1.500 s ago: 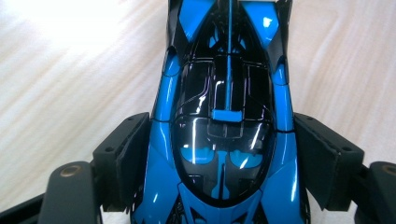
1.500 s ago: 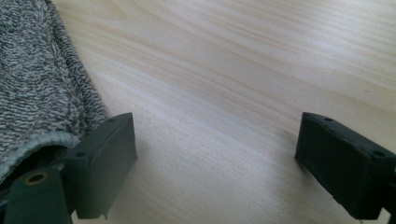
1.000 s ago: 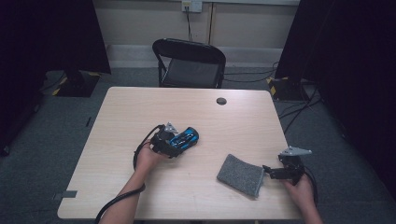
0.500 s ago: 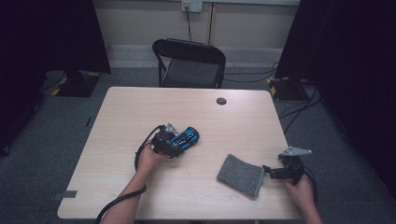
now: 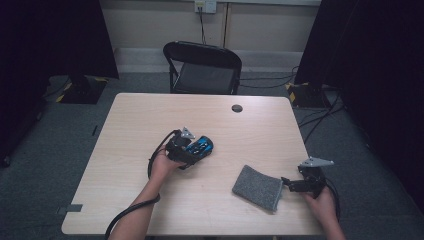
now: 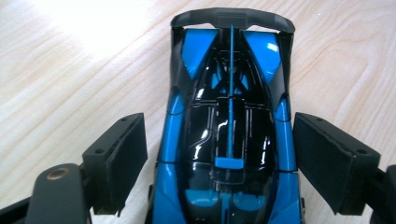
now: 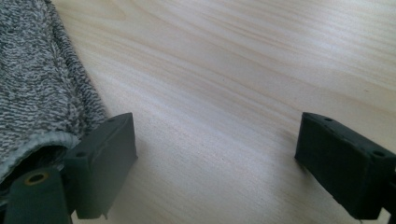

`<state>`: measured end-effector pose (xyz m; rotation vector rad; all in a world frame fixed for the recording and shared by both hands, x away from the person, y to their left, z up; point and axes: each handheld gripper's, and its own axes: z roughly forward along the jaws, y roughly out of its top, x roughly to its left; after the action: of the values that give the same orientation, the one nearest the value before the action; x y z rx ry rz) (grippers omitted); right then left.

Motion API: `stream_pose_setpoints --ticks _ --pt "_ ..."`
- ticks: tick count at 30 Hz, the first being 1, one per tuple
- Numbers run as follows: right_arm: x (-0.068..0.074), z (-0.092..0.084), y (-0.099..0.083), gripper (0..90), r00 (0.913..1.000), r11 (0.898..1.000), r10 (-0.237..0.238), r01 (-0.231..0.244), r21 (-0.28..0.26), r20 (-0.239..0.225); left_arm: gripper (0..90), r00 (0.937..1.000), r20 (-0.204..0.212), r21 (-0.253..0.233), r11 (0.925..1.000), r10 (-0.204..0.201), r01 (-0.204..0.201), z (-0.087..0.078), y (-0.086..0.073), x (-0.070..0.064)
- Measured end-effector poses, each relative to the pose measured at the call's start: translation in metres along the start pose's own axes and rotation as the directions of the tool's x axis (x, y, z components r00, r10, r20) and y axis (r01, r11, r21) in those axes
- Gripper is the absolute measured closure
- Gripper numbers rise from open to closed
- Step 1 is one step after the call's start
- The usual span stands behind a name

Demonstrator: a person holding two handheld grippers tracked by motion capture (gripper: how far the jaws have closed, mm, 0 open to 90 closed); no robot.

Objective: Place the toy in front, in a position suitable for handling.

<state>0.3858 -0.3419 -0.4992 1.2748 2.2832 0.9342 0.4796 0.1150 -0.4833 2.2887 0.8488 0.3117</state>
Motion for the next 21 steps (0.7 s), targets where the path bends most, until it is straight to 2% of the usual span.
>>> stream_pose_setpoints --ticks 2,7,9,14,18,21 --pt "0.0 0.0 0.0 11.5 1.0 1.0 0.0 0.0 0.0 0.0 18.8 0.9999 -0.009 0.02 0.9998 0.005 -0.005 0.0032 -0.0023 -0.0004" --pt "0.0 0.0 0.0 11.5 1.0 1.0 0.0 0.0 0.0 0.0 19.0 0.9997 0.002 0.016 0.9996 -0.024 0.024 0.0067 -0.0073 0.0008" --pt "0.0 0.0 0.0 11.5 1.0 1.0 0.001 -0.001 0.0 0.0 20.0 0.9997 0.003 0.007 0.9997 -0.025 0.025 0.0071 -0.0072 -0.0006" --pt "0.0 0.0 0.0 11.5 1.0 1.0 0.0 0.0 0.0 0.0 23.2 0.9996 -0.01 0.028 0.9992 -0.027 0.028 0.0072 -0.0035 -0.0028" --pt "0.0 0.0 0.0 11.5 1.0 1.0 0.0 0.0 0.0 0.0 25.1 0.9976 -0.021 0.03 0.9973 -0.066 0.066 0.0069 -0.0019 -0.0038" --pt "0.0 0.0 0.0 11.5 1.0 1.0 0.0 0.0 0.0 0.0 25.2 0.9966 -0.04 0.021 0.9971 -0.073 0.074 0.007 -0.0019 -0.0052"
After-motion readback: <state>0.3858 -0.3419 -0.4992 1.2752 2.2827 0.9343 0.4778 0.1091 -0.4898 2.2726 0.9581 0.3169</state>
